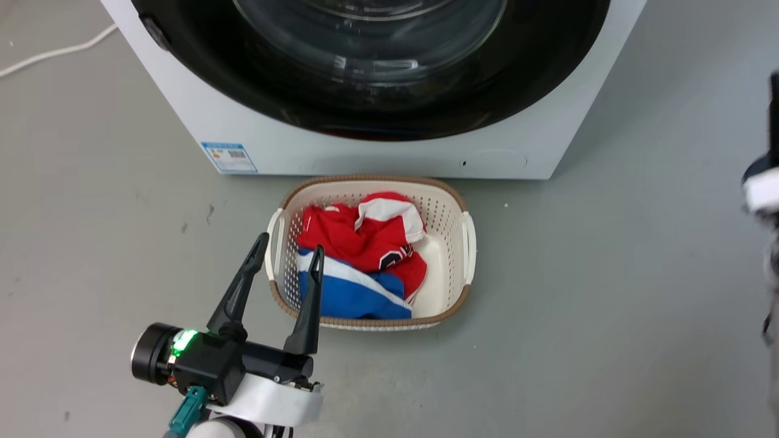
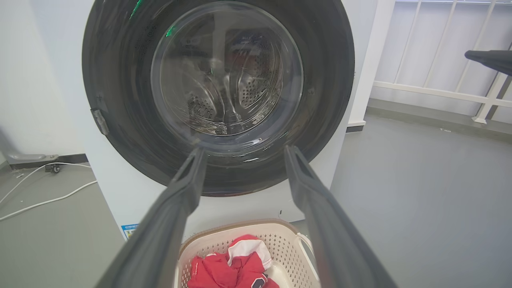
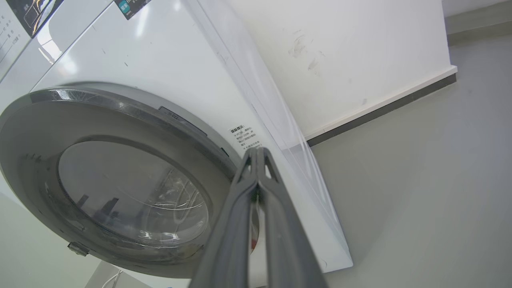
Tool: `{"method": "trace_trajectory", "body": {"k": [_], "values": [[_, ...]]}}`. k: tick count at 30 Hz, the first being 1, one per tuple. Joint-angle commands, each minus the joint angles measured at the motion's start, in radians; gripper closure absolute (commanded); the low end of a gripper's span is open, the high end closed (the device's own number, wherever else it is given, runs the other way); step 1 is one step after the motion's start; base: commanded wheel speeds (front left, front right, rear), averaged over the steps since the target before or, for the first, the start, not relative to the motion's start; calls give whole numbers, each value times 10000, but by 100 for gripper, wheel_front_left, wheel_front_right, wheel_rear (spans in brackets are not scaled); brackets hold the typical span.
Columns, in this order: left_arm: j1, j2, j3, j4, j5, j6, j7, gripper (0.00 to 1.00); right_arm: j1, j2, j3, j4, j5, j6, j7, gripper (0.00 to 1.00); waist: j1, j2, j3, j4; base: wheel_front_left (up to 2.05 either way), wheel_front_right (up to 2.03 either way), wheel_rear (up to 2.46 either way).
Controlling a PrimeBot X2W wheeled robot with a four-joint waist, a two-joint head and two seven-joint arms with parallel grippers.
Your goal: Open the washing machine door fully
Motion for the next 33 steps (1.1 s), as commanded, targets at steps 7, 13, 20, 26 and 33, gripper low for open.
{"method": "trace_trajectory", "body": {"k": [7,13,20,26,33], "values": [[-547,-15,15,-184,149,-120,-28,0,-2613,-814,-165,835,1080,-3,2392,100,-1,-1,1029,307,0,0,0],[-875,-15,-229,-254,-19,-138,-28,0,-4690,-968,-151,1664,1522,-3,4482,100,-1,-1,1591,676,0,0,0],[-1140,-15,-383,-327,-131,-149,-28,0,-6473,-829,-396,2257,1881,-3,6058,100,-1,-1,2000,1068,0,0,0],[-1332,-15,-554,-402,-272,-152,-28,0,-7430,-890,-619,2808,1387,-2,6897,100,-1,-1,2299,1389,0,0,0],[-1438,-15,-650,-395,-375,-139,-28,0,-8054,-692,-947,3287,798,-2,7659,100,-1,-1,2593,1646,0,0,0]]}}
